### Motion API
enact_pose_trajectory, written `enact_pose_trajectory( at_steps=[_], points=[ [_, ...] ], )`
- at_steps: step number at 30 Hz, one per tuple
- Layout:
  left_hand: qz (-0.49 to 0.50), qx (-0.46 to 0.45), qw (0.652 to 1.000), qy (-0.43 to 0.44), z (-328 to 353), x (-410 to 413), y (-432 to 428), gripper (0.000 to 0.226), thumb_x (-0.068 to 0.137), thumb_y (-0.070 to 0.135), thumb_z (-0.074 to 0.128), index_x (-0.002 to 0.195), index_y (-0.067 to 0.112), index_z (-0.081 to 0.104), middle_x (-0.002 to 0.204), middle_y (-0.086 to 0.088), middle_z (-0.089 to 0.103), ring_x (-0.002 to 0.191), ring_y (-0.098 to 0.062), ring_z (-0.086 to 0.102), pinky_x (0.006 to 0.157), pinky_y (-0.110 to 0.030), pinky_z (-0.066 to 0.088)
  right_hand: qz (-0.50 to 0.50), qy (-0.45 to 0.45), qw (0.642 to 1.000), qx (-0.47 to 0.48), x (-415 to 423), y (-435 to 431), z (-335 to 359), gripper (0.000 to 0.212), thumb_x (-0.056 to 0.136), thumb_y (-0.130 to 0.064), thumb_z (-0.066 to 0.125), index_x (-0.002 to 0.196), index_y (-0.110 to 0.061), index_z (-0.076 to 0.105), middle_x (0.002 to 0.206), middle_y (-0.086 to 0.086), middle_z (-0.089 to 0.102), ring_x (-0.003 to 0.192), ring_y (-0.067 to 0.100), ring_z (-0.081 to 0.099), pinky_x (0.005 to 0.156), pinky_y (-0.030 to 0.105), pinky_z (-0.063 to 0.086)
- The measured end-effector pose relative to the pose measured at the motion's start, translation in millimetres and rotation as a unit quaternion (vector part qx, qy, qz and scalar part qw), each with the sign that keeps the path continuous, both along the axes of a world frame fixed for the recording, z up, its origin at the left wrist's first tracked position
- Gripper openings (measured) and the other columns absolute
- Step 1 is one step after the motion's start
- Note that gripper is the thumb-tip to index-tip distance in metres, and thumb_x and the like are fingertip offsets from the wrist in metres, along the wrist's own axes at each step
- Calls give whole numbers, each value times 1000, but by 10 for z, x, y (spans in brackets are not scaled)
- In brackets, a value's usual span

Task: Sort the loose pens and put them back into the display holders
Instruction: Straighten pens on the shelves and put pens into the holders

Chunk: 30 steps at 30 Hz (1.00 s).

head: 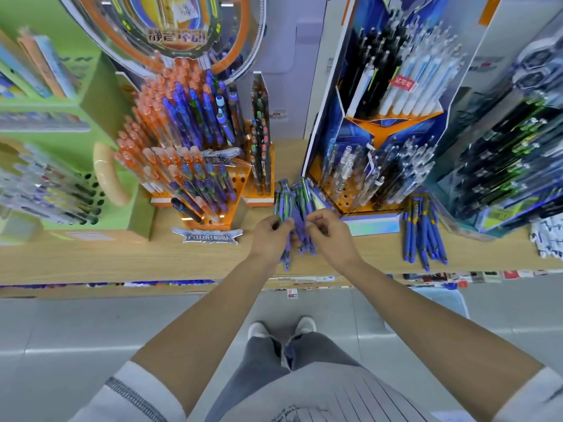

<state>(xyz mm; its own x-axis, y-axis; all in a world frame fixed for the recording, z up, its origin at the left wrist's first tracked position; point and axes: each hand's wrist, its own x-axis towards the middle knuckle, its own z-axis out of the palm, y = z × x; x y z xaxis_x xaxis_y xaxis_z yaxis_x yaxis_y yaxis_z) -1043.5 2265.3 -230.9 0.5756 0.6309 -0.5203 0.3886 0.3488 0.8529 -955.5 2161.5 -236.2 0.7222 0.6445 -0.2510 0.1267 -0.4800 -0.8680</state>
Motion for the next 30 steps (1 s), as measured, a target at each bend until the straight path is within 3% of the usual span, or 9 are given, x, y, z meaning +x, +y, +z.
enact_pose_trajectory(
  at_steps=[2, 6, 8, 12, 14, 18, 22, 26, 30],
  points=[
    [16, -12, 1000, -9, -13, 62, -8, 16, 96, 13, 57, 84, 6, 64, 78, -13, 67, 70, -23, 65, 73, -34, 60, 5, 90, 996, 12, -7, -14, 51, 8, 95, -16, 58, 97, -8, 57, 83, 7, 66, 62, 10, 59, 59, 25, 45],
    [52, -9, 998, -15, -5, 111, -39, 15, 94, 10, 60, 80, 11, 64, 68, 0, 65, 58, -11, 61, 59, -22, 56, -6, 228, 973, 32, -11, -12, 136, 16, 92, -17, 64, 100, -10, 51, 91, 15, 65, 67, 20, 63, 63, 32, 56],
    [70, -22, 997, -13, 5, 123, -55, 8, 91, 10, 64, 83, 11, 65, 72, -1, 66, 59, -10, 63, 61, -21, 56, 6, 249, 968, 26, -1, 8, 158, 25, 91, -13, 65, 108, -6, 49, 92, 17, 61, 68, 19, 63, 67, 34, 59],
    [70, -10, 997, 6, 2, 142, -46, 7, 88, 13, 68, 92, 8, 67, 84, -9, 68, 75, -21, 64, 76, -33, 58, 27, 232, 972, 4, 18, 39, 147, 35, 90, -9, 66, 116, -2, 44, 92, 18, 56, 57, 5, 61, 50, 16, 47],
    [41, 10, 999, 3, 22, 141, -31, 10, 90, 14, 66, 97, 8, 70, 91, -12, 70, 81, -24, 64, 82, -38, 57, 29, 213, 977, 5, 44, 29, 128, 35, 91, -10, 65, 117, -2, 44, 87, 20, 57, 57, 10, 60, 52, 21, 46],
    [-22, 100, 994, 25, 14, 112, 36, 14, 92, 19, 62, 81, 17, 70, 74, -10, 66, 69, -24, 59, 75, -44, 53, 28, 146, 989, 2, 75, 49, 112, 35, 88, -17, 69, 116, -6, 51, 87, 27, 64, 73, 28, 61, 72, 42, 50],
    [-62, 160, 982, 73, 37, 147, 135, 20, 96, 28, 57, 103, 11, 65, 71, -8, 66, 62, -25, 64, 73, -43, 58, -24, 123, 992, 32, 107, 134, 124, 22, 91, -3, 61, 110, -6, 51, 83, 13, 64, 55, 13, 58, 59, 27, 53],
    [-124, 219, 959, 133, 88, 188, 232, 28, 99, 35, 48, 111, 10, 54, 63, -6, 62, 58, -25, 65, 65, -41, 57, -44, 96, 994, 18, 132, 188, 82, 25, 93, -3, 58, 115, -6, 46, 89, 16, 63, 46, 7, 55, 50, 20, 49],
    [-155, 217, 952, 153, 124, 201, 313, 23, 97, 29, 50, 113, 12, 49, 65, -6, 63, 58, -26, 65, 62, -41, 58, -35, 48, 998, 1, 93, 271, 31, 41, 91, -2, 60, 126, -7, 41, 97, 9, 61, 75, 18, 64, 69, 27, 54]
  ],
)
